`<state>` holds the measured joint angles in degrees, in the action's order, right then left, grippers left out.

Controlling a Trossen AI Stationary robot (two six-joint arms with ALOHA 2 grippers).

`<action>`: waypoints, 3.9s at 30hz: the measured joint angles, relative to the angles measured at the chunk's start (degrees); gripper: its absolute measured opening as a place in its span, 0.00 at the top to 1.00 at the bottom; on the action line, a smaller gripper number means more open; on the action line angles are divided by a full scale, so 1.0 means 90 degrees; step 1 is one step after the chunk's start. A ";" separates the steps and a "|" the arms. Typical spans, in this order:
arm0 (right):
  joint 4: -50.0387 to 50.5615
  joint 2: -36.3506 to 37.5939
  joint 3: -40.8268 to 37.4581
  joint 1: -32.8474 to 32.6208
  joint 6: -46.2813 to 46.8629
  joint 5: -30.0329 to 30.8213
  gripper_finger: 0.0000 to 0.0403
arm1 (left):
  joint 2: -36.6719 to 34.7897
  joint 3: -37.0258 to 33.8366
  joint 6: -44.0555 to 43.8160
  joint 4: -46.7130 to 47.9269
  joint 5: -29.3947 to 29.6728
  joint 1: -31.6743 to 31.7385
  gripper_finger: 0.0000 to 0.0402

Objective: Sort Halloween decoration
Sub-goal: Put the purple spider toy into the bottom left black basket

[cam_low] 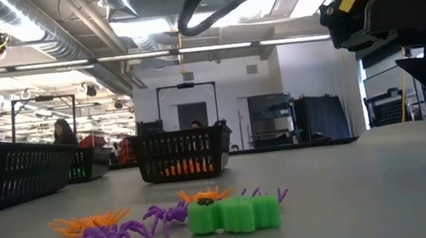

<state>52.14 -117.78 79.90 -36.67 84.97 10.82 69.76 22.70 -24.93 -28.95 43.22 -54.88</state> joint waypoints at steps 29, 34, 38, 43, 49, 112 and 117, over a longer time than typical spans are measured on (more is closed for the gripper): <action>-0.4328 0.0015 0.1540 0.1120 -0.4229 0.2522 1.00 | -0.0791 0.0002 0.0115 0.0609 0.0444 -0.0427 0.70; -0.6264 -0.0055 0.1543 0.1454 -0.5328 0.1954 1.00 | -0.0792 0.0002 -0.0050 0.0937 0.0572 -0.0466 0.70; -0.7532 -0.0328 0.1545 0.1664 -0.5676 0.1291 1.00 | -0.0789 0.0002 -0.0053 0.0958 0.0673 -0.0466 0.70; -0.8364 -0.0814 0.1543 0.1806 -0.5646 0.0621 1.00 | -0.0789 0.0002 -0.0051 0.1055 0.0975 -0.0466 0.70; -0.8617 -0.1127 0.1540 0.1838 -0.5479 0.0467 1.00 | -0.0789 0.0002 -0.0367 0.1450 0.1458 -0.0427 0.70; -0.8789 -0.1205 0.1542 0.1841 -0.5476 0.0465 1.00 | -0.0097 0.0000 0.0342 0.0456 0.0569 0.0071 0.69; -0.8787 -0.1205 0.1542 0.1841 -0.5478 0.0526 1.00 | -0.0097 0.0000 0.0345 0.0454 0.0566 0.0071 0.86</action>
<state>-26.94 -128.62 93.78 -20.10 35.67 15.55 68.88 22.70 -21.82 -24.86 48.31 -54.24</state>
